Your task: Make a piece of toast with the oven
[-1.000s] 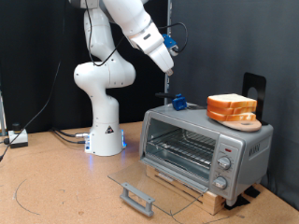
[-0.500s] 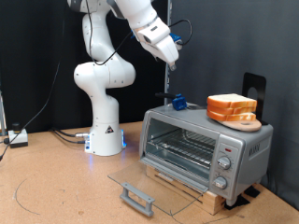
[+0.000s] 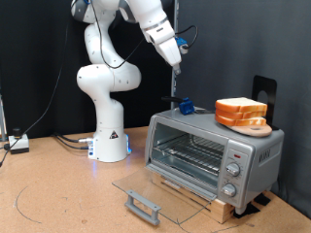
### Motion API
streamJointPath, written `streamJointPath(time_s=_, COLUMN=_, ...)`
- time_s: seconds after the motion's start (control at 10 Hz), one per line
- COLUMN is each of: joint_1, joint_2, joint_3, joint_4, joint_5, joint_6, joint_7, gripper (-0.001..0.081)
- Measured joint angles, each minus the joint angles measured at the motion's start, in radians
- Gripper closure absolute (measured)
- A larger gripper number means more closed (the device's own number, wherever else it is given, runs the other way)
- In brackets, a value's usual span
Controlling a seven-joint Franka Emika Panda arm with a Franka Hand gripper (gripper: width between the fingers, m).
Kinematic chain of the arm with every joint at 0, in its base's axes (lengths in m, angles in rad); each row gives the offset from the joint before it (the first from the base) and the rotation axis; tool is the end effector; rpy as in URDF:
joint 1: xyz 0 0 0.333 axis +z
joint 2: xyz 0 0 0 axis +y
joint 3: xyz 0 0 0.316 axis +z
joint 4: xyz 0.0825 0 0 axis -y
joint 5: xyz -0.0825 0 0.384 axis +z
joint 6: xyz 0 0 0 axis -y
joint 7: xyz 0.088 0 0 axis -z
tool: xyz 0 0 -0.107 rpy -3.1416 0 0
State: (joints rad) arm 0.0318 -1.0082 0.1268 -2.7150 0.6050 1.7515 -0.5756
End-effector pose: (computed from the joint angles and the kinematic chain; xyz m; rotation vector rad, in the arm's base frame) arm 0.2556 0.0957 0.5063 -2.5564 -0.7623 -0.2164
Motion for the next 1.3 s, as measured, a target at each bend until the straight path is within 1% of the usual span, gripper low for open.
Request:
streamJointPath(time_s=0.2, joint_1=0.006, joint_2=-0.077, joint_3=0.028, joint_4=-0.046, joint_5=0.034, joint_6=0.02, joint_7=0.018, gripper=-0.0001)
streamJointPath(time_s=0.3, joint_1=0.006, joint_2=-0.074, joint_3=0.028, joint_4=-0.046, joint_5=0.034, joint_6=0.018, joint_7=0.018, gripper=-0.0001)
streamJointPath(time_s=0.4, joint_1=0.006, joint_2=-0.074, joint_3=0.04, joint_4=-0.059, joint_5=0.06, joint_6=0.067, joint_7=0.022, gripper=-0.0001)
streamJointPath(time_s=0.6, joint_1=0.005, joint_2=-0.075, joint_3=0.102, joint_4=-0.099, joint_5=0.111, joint_6=0.182, joint_7=0.059, gripper=-0.0001)
streamJointPath(time_s=0.7, joint_1=0.005, joint_2=-0.074, joint_3=0.13, joint_4=-0.114, joint_5=0.116, joint_6=0.21, joint_7=0.06, gripper=-0.0001)
streamJointPath(time_s=1.1, joint_1=0.006, joint_2=-0.062, joint_3=0.216, joint_4=-0.153, joint_5=0.106, joint_6=0.207, joint_7=0.058, gripper=-0.0001)
streamJointPath(time_s=1.3, joint_1=0.004, joint_2=-0.043, joint_3=0.257, joint_4=-0.166, joint_5=0.111, joint_6=0.227, joint_7=0.058, gripper=-0.0001)
